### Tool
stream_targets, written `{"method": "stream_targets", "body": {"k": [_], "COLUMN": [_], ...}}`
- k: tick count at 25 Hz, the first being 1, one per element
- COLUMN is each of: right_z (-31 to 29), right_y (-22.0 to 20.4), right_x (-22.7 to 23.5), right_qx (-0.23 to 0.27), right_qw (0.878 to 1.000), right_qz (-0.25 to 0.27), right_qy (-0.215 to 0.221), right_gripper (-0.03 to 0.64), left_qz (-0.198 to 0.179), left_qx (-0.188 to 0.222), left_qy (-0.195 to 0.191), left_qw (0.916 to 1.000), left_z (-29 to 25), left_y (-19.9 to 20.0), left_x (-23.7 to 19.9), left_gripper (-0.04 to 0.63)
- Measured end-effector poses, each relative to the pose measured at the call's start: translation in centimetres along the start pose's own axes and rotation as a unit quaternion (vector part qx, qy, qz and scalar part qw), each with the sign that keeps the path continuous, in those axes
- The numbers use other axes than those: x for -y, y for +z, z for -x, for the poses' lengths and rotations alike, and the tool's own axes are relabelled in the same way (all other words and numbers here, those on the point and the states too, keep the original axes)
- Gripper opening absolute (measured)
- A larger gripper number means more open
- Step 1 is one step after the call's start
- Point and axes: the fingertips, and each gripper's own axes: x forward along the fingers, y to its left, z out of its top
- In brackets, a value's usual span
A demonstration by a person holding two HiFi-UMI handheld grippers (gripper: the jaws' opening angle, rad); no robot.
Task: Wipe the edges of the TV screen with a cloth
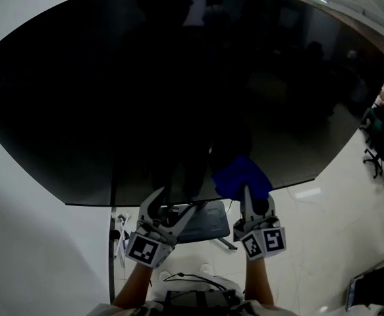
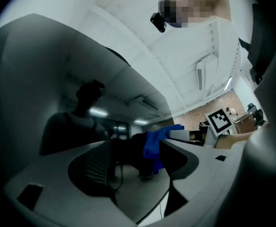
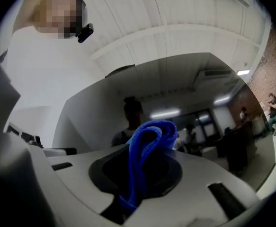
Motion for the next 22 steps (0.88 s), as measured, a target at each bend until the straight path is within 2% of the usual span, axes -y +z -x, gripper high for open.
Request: {"method": "stream_targets", "body": {"k": [4,8,14,22], "right_z": [-0.3,-0.7,-0.2,-0.5], "right_y": [-4.1,-6.2,-8.6,-9.6], "right_x": [-3.6,-4.7,-7.3,-8.4], "right_qx": [-0.050,-0.067,-0.095,-0.107], "right_qw": [0.998,0.996,0.991,0.989], "right_qz": [0.026,0.038,0.016,0.011], "right_qy": [0.030,0.053,0.089,0.098], "right_gripper": [0.070,0.067,0.063,0.063], "left_qz": [0.003,0.017,0.026,0.037], "left_qx": [-0.014,-0.033,-0.062,-0.075], "left_qy": [0.054,0.093,0.116,0.126], "left_qw": [0.9984,0.9950,0.9910,0.9885], "left_z": [1.2,2.5,4.2,5.0], "left_y": [-1.8,-3.6,-5.5,-6.0], "left_x": [-2.0,-3.1,-3.3,-4.1], "left_gripper": [0.302,0.301,0.301,0.301]}}
